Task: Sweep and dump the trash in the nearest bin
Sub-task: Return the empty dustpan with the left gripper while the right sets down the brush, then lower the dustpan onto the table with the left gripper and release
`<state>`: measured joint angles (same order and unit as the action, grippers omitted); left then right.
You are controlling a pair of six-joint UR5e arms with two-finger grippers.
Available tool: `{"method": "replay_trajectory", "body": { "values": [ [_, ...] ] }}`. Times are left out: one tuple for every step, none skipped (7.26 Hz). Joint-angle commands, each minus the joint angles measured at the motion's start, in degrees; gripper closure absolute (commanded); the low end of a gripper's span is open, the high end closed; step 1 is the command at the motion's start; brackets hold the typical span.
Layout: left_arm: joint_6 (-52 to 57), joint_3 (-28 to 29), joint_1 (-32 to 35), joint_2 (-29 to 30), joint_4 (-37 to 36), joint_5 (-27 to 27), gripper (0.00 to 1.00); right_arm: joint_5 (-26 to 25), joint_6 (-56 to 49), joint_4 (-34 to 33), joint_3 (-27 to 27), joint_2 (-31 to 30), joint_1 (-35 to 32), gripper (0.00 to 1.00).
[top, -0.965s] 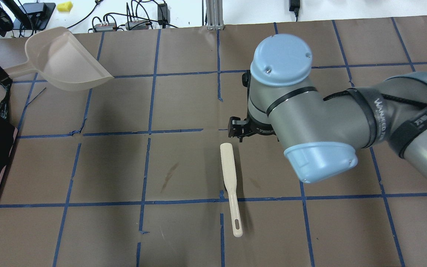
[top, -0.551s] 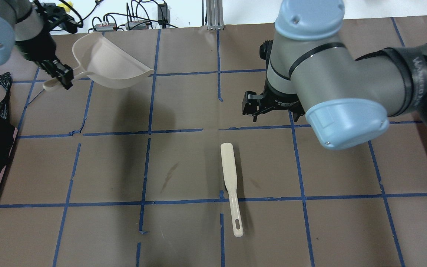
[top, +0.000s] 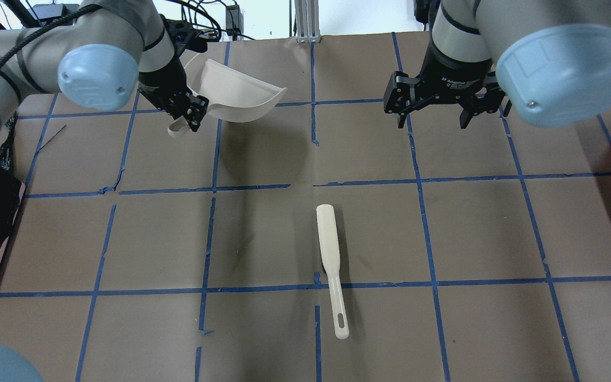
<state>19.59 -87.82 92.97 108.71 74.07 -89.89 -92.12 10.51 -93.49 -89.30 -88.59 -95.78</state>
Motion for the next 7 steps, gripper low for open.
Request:
{"method": "replay_trajectory", "body": {
  "values": [
    [-9.8,-0.16,5.1,2.72,-4.78,2.88,0.92,0.27,-4.33,1.21,1.32,0.08,3.13,0.0],
    [-14.28,-0.33,7.38,4.22,-8.12,2.88,0.92,0.1,-4.53,1.29,1.24,0.17,3.57,0.0],
    [-19.63,-0.34,9.84,5.88,-11.11,2.88,0.92,0.18,-4.62,1.38,0.71,0.08,3.66,0.0],
    [-24.21,-0.34,12.13,6.77,-13.49,2.88,0.92,0.36,-4.62,1.21,0.62,0.08,3.14,0.0],
    [-29.3,-0.86,14.32,7.22,-13.6,2.36,0.92,0.27,-4.7,1.47,0.62,-0.01,3.57,0.0],
    [-30.39,-2.52,15.56,7.48,-15.34,2.09,0.92,0.36,-5.49,1.38,0.62,-0.18,3.75,0.0],
    [-32.41,-4.53,15.66,8.09,-19.88,2.61,0.92,0.45,-6.19,1.47,0.62,-0.27,3.75,0.0]
  ]
}}
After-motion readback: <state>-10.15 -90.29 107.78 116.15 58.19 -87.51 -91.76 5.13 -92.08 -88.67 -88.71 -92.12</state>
